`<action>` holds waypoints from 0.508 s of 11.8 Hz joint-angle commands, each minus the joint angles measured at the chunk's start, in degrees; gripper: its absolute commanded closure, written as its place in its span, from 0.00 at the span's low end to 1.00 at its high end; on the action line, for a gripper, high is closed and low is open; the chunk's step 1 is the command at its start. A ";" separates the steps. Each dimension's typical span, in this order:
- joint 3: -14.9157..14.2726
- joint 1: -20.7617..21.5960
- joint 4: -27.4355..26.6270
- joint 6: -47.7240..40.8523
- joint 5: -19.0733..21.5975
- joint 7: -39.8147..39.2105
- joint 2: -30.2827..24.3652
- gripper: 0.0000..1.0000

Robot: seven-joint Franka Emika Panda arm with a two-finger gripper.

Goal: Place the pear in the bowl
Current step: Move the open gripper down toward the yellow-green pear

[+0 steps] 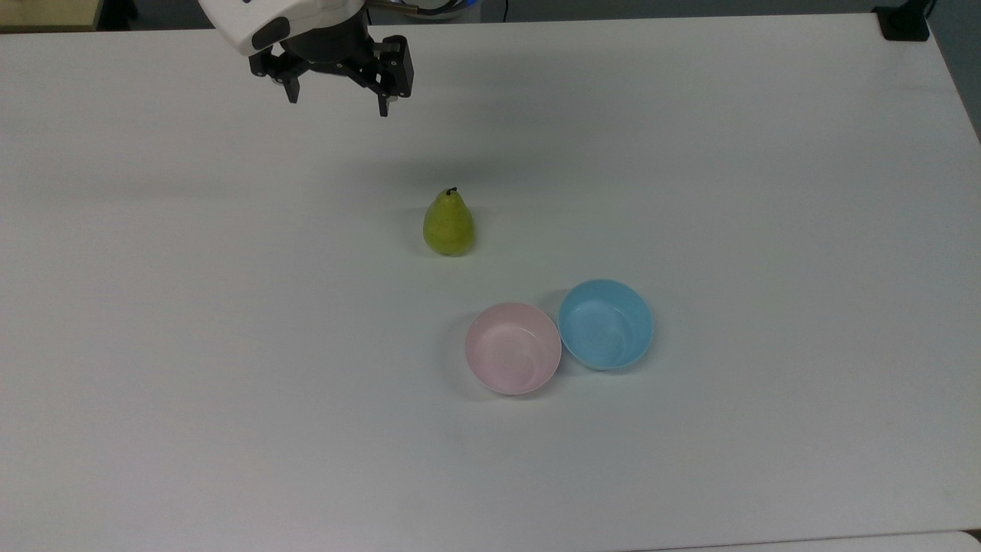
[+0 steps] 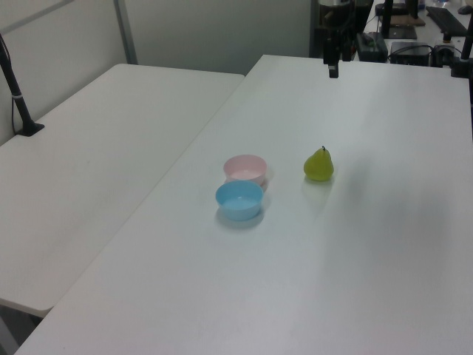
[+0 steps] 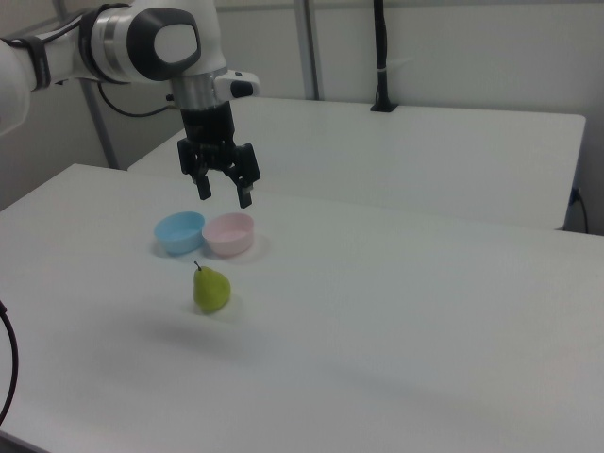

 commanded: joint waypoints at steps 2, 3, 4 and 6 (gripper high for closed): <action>0.05 0.43 -0.78 -2.94 0.24 -0.44 -1.38 0.00; 0.05 0.43 -0.69 -2.50 0.33 -0.44 -1.20 0.00; 0.14 0.52 -0.78 -2.41 0.25 -0.53 -1.29 0.00; 0.32 0.78 -1.30 -2.41 0.16 -0.96 -1.11 0.00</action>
